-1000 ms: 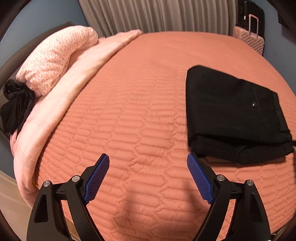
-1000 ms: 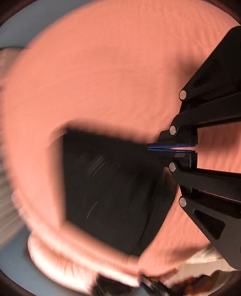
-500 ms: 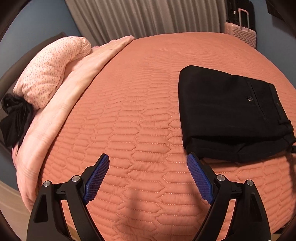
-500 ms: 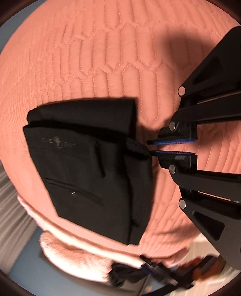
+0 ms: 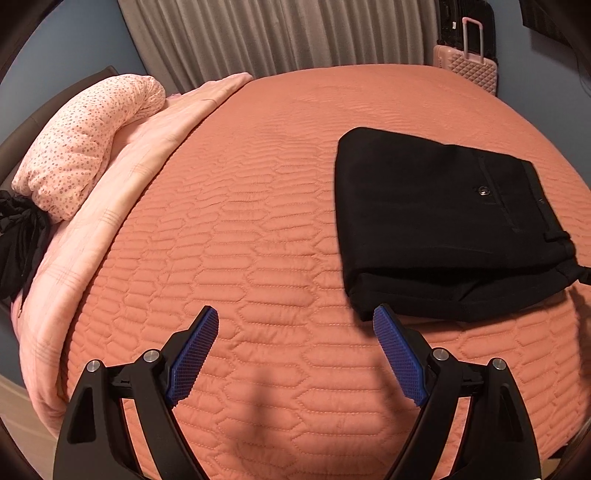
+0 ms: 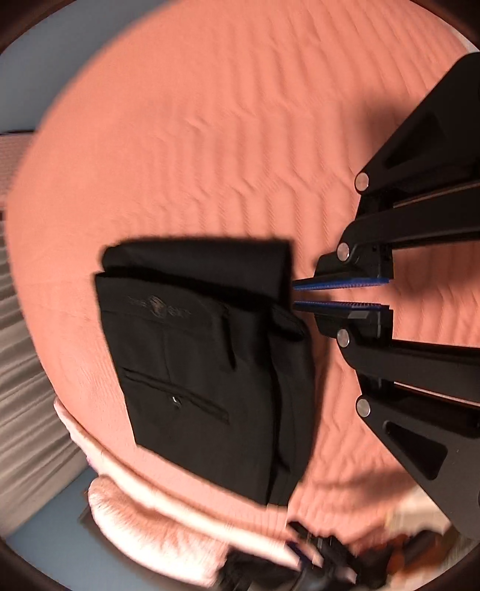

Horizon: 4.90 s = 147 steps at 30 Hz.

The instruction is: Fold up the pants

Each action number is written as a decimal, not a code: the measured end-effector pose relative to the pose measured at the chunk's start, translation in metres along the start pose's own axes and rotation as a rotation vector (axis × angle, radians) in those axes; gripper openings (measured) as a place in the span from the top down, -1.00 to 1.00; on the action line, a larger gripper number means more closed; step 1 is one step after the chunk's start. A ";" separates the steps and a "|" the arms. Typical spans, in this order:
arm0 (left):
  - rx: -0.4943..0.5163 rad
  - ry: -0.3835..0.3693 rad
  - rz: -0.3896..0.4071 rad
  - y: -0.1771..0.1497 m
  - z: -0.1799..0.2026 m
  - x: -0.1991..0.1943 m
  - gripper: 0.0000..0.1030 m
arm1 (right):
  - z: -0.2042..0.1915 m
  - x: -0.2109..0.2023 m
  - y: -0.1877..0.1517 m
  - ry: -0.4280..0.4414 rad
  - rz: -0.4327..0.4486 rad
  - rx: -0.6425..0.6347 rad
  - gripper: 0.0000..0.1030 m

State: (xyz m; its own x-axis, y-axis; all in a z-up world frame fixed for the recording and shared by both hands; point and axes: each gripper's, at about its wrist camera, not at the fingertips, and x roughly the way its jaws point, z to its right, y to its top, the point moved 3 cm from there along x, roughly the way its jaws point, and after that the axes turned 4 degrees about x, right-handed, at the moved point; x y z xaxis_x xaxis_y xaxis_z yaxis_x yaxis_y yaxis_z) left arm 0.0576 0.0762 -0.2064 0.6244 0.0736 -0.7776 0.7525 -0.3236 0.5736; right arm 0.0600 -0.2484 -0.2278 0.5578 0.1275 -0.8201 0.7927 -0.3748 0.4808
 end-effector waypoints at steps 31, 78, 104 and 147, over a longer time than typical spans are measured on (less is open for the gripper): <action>0.021 0.074 -0.016 0.009 -0.001 0.022 -0.57 | 0.003 0.051 0.033 0.011 -0.062 -0.099 0.74; 0.116 0.069 -0.093 0.217 0.063 0.190 -0.90 | -0.028 0.120 0.171 0.095 0.035 0.026 1.00; 0.017 -0.055 -0.119 0.084 0.088 0.051 -0.87 | -0.024 0.017 0.005 -0.031 0.037 -0.111 0.79; -0.152 -0.294 -0.222 0.033 0.040 0.096 -0.89 | -0.030 0.053 0.014 0.003 -0.080 -0.132 -0.89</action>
State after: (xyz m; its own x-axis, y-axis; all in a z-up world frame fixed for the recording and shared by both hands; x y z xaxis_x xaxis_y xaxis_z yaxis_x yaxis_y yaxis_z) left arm 0.1334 0.0350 -0.2724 0.3732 -0.1542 -0.9148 0.8985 -0.1856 0.3978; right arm 0.1078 -0.2197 -0.2549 0.4920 0.1547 -0.8567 0.8600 -0.2393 0.4507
